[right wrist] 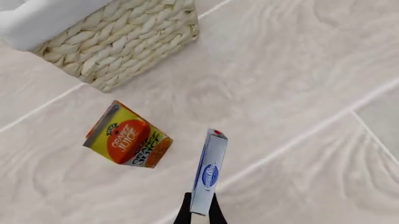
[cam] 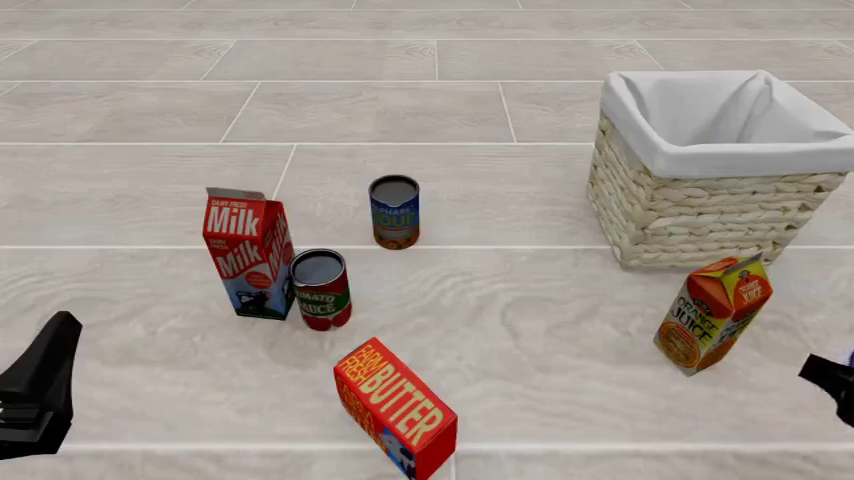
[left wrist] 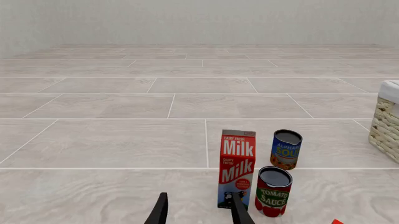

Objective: Pick the cream cheese and place it in the basket.

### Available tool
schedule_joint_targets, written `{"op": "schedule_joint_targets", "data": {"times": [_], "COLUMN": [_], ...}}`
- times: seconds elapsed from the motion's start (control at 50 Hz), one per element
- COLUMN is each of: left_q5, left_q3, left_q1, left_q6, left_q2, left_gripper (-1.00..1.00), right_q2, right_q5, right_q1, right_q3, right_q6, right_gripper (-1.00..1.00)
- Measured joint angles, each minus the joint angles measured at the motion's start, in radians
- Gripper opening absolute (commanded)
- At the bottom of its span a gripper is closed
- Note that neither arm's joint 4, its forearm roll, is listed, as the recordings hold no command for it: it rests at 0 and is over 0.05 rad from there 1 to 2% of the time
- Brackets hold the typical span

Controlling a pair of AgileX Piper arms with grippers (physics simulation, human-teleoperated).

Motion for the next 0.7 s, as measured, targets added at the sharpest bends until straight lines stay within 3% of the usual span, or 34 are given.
{"op": "schedule_joint_targets", "data": {"times": [0.34, 0.6, 0.7], "left_q5": [0.0, 0.0, 0.0], "left_q3": [0.0, 0.0, 0.0], "left_q1": [0.0, 0.0, 0.0], "left_q6": [0.0, 0.0, 0.0], "left_q2": [0.0, 0.0, 0.0], "left_gripper": [1.0, 1.0, 1.0], "right_q2": [-0.129, -0.121, -0.098], "right_q5": [0.142, 0.145, 0.139], "right_q1": [-0.057, -0.012, 0.025], "right_q3": [-0.158, -0.264, -0.314], "right_q6": [-0.161, -0.251, -0.261], "right_gripper": [-1.0, -1.0, -1.0]}}
